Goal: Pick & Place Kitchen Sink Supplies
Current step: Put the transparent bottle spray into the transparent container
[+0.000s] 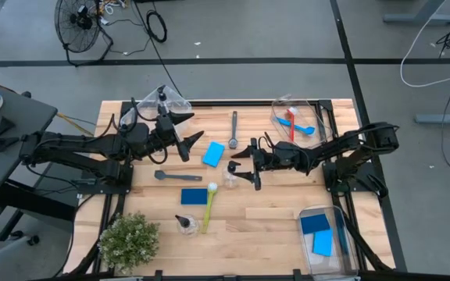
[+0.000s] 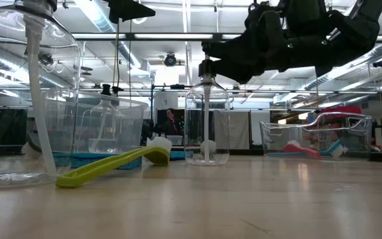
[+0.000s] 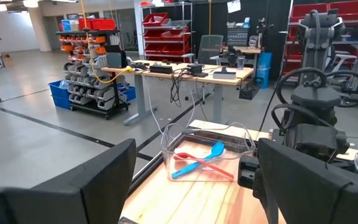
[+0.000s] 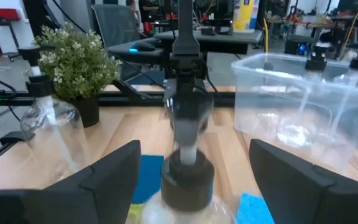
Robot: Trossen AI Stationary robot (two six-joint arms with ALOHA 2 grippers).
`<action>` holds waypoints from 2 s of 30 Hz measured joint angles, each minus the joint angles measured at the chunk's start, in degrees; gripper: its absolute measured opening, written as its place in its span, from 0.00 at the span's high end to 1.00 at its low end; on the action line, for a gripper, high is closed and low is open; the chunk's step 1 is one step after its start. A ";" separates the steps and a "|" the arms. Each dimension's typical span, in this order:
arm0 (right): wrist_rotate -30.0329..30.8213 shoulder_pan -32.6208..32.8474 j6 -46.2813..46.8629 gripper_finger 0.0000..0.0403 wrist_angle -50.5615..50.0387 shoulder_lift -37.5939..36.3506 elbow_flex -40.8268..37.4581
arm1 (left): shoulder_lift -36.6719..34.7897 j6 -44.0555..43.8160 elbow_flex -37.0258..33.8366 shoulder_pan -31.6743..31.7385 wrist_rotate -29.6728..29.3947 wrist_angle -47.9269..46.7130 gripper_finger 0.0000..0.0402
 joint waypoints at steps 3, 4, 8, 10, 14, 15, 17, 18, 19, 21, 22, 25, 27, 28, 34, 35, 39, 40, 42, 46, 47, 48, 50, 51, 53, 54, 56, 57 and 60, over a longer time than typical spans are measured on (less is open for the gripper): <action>0.00 -0.06 -0.36 0.25 -0.38 1.01 1.55 | 0.00 0.00 0.00 0.02 0.00 0.02 0.15; 0.00 -0.07 0.02 0.25 -0.39 1.55 2.00 | 0.00 0.00 0.00 0.06 -0.03 0.02 0.15; 0.00 -0.07 0.20 0.25 -0.58 4.42 3.49 | 0.00 0.00 0.00 0.07 -0.99 0.29 0.15; 0.17 -0.07 0.22 0.25 -0.46 5.49 4.06 | 0.00 0.00 0.00 0.07 -1.11 0.47 0.15; 0.45 -0.07 0.46 0.26 -0.47 6.39 4.76 | 0.00 0.01 0.00 0.07 -1.52 0.46 0.15; 0.44 -0.07 0.46 0.27 -0.49 6.36 4.75 | 0.00 0.02 0.00 0.07 -1.52 0.55 0.15; 0.44 -0.07 0.57 0.30 -0.50 6.36 4.76 | 0.00 0.02 0.00 0.07 -1.53 0.68 0.15; 0.44 -0.07 1.00 0.32 -0.61 6.36 4.76 | 0.00 0.02 0.00 0.07 -1.52 0.68 0.15; 0.44 -0.07 1.68 0.34 -0.70 6.36 4.76 | 0.00 0.02 0.00 0.07 -1.53 0.75 0.15; 0.44 -0.07 2.35 0.38 -0.77 6.36 4.76 | 0.00 0.02 0.00 0.07 -1.53 0.90 0.15; 0.42 -0.07 2.86 0.40 -0.76 6.36 4.76 | 0.00 0.02 0.00 0.07 -1.53 0.99 0.15; 0.22 -0.07 3.15 0.47 -0.50 6.36 4.76 | 0.00 0.10 0.00 0.07 -1.52 1.11 0.15; 0.17 -0.07 3.24 0.51 -0.52 6.36 4.74 | 0.00 0.11 0.00 0.07 -1.53 1.18 0.15; 0.17 -0.07 3.24 0.53 -0.50 6.36 4.74 | 0.00 0.12 0.00 0.07 -1.52 1.17 0.15; -0.02 -0.07 3.66 0.66 -0.29 6.36 4.74 | 0.00 0.13 0.00 0.07 -1.53 1.22 0.15; -0.03 -0.07 4.29 0.67 -0.09 6.36 4.74 | 0.00 0.16 0.00 0.07 -1.53 1.22 0.15; -0.02 -0.07 5.77 0.68 0.49 5.94 5.15 | 0.00 0.22 0.00 0.07 -1.53 1.27 0.15; -0.02 -0.07 5.73 0.68 0.43 5.85 5.66 | 0.00 0.24 0.00 0.07 -1.53 1.29 0.15; -0.02 -0.07 5.47 0.66 0.41 5.62 6.80 | 0.00 0.24 0.00 0.07 -1.70 1.31 0.15; -0.07 -0.07 2.16 0.64 -1.50 5.62 11.18 | 0.00 0.29 0.00 0.07 -1.73 1.55 0.15; -0.17 -0.07 1.22 0.64 -3.46 5.60 12.69 | 0.00 0.45 0.00 0.07 -1.73 1.60 0.15; -0.17 -0.11 0.15 0.65 -5.99 5.60 14.32 | 0.00 0.52 0.00 0.07 -1.73 1.70 0.15; -0.67 -0.40 -2.08 0.67 -11.88 5.60 17.54 | 0.00 0.53 0.00 0.07 -1.79 1.79 0.15; -1.74 -0.72 -3.27 0.68 -14.73 5.60 19.10 | 0.00 0.55 0.00 0.07 -1.93 1.79 0.15; -3.23 -1.52 -5.02 0.68 -18.68 5.60 21.48 | 0.00 0.55 0.00 0.07 -1.95 1.79 0.15; -3.16 -1.99 -5.53 0.68 -19.70 5.60 22.28 | 0.00 0.57 0.00 0.07 -1.95 1.79 0.15; -3.17 -3.11 -5.96 0.66 -19.83 5.60 23.32 | 0.00 0.57 0.00 0.20 -2.04 1.77 0.15; -3.19 -3.70 -5.99 0.66 -19.56 5.60 23.62 | 0.00 0.57 0.00 0.25 -2.30 1.77 0.15; -3.22 -5.73 -5.34 0.65 -19.56 5.60 24.04 | 0.00 0.59 0.00 0.83 -3.04 1.75 0.15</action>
